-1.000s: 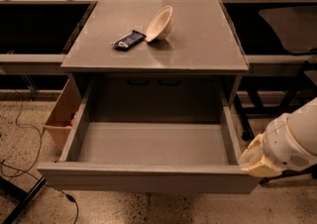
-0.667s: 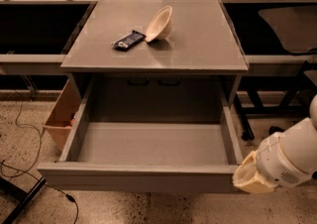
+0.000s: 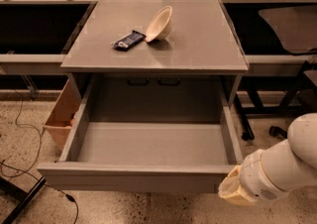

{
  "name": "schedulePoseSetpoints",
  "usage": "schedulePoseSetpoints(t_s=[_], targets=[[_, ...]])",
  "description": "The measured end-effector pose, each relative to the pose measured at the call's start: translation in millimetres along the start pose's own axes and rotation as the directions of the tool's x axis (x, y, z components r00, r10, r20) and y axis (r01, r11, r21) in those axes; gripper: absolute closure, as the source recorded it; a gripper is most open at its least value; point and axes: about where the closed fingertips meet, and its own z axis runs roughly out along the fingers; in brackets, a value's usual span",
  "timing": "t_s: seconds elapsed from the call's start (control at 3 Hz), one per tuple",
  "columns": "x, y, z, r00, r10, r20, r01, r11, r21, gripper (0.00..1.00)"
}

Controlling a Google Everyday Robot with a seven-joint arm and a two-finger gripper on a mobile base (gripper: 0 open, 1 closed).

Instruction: Close top drawer

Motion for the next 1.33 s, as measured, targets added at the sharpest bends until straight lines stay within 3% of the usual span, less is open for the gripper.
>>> schedulePoseSetpoints(t_s=[0.33,0.67,1.0,1.33], targets=[[-4,-28,29,1.000,0.023,0.002,-0.023,0.9976,0.065,0.98],[-4,-33,32,1.000,0.026,0.002,-0.026,0.9970,0.072,0.76],[-7,-63,37,1.000,0.029,-0.002,-0.029,0.9931,0.113,0.45],[-26,-101,36,1.000,0.003,-0.012,-0.001,0.9877,0.156,0.22]])
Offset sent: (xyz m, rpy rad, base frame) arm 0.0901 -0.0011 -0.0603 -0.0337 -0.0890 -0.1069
